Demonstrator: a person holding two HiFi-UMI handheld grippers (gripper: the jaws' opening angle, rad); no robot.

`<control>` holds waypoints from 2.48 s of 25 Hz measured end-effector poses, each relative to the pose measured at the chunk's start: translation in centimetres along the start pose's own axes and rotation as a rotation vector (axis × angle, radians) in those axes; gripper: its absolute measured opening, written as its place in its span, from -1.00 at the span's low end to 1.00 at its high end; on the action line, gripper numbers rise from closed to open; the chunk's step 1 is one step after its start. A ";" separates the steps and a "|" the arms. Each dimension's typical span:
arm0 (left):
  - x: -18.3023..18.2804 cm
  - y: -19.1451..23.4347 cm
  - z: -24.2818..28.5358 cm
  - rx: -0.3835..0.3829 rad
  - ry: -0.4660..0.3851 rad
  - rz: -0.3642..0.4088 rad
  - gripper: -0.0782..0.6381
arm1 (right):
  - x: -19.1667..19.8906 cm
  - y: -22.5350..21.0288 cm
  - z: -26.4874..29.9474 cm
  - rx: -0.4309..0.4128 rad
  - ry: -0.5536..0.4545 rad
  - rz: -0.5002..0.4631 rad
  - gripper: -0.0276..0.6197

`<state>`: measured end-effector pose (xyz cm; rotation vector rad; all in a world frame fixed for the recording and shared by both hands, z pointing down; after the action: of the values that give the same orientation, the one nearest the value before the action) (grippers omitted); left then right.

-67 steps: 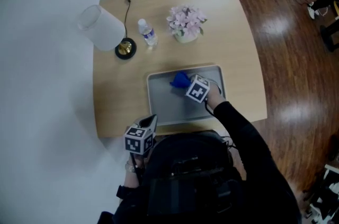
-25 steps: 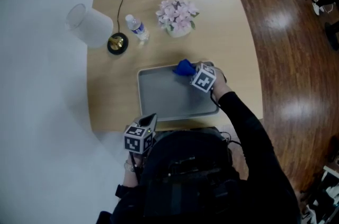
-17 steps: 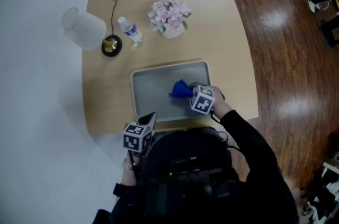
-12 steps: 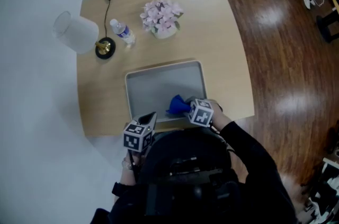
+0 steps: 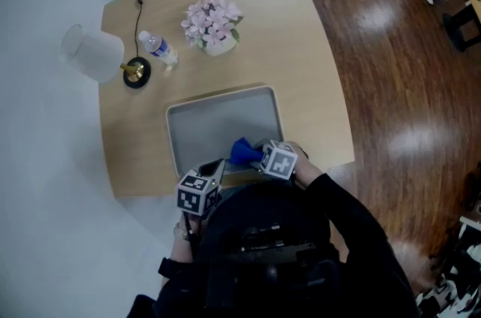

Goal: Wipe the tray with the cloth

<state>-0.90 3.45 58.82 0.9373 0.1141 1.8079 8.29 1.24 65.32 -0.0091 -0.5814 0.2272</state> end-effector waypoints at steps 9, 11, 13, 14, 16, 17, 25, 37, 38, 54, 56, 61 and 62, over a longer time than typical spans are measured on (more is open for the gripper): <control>-0.5 0.3 0.2 -0.030 -0.038 -0.029 -0.78 | -3.3 -14.6 0.0 0.244 -0.009 -0.041 -0.59; -0.5 0.1 0.2 -0.034 -0.047 -0.038 -0.78 | -3.7 -16.8 0.7 0.265 0.011 -0.084 -0.59; -0.4 0.1 0.0 -0.043 -0.052 -0.048 -0.78 | -3.7 -17.7 1.3 0.256 0.022 -0.121 -0.59; -0.4 0.2 -0.1 -0.047 -0.053 -0.052 -0.78 | -3.8 -17.8 1.3 0.247 0.018 -0.129 -0.59; -0.2 0.5 -0.2 -0.055 -0.057 -0.060 -0.78 | -3.9 -17.9 1.3 0.249 -0.008 -0.131 -0.59; -0.1 0.6 -0.2 -0.057 -0.058 -0.064 -0.78 | -4.0 -17.8 1.2 0.256 -0.022 -0.127 -0.59; -0.1 0.5 -0.3 -0.064 -0.068 -0.060 -0.78 | -1.8 -14.2 0.8 0.221 -0.001 -0.148 -0.59; 1.0 -0.4 -0.2 -0.024 -0.040 -0.030 -0.78 | 3.0 -3.8 -1.3 0.136 0.043 -0.081 -0.59; 0.9 -0.6 -0.3 -0.019 -0.038 -0.023 -0.78 | 3.2 -3.2 -1.4 0.130 0.051 -0.074 -0.59; 0.7 0.6 -3.9 0.037 0.041 0.122 -0.78 | -2.2 0.4 -4.6 0.237 0.010 0.453 -0.60; 0.3 1.0 -4.7 0.042 0.029 0.142 -0.78 | -3.2 1.5 -5.1 0.261 0.000 0.555 -0.60; 0.4 1.6 -6.3 0.059 0.034 0.164 -0.78 | -4.2 3.8 -4.7 0.257 -0.012 0.631 -0.60; 0.4 1.7 -6.5 0.062 0.036 0.169 -0.78 | -4.3 3.7 -4.7 0.270 -0.014 0.633 -0.60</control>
<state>-6.45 5.24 55.40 0.9832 0.1171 1.9875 6.59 4.21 58.74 0.0707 -0.5452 0.9198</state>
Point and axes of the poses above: the fingertips, and each gripper's own axes: z forward along the fingers, y to its left, x out of its underside, the point moved 3 cm from there along -z, backward along the fingers, and after that the axes turned 15 degrees about x, right-handed, at the moved point
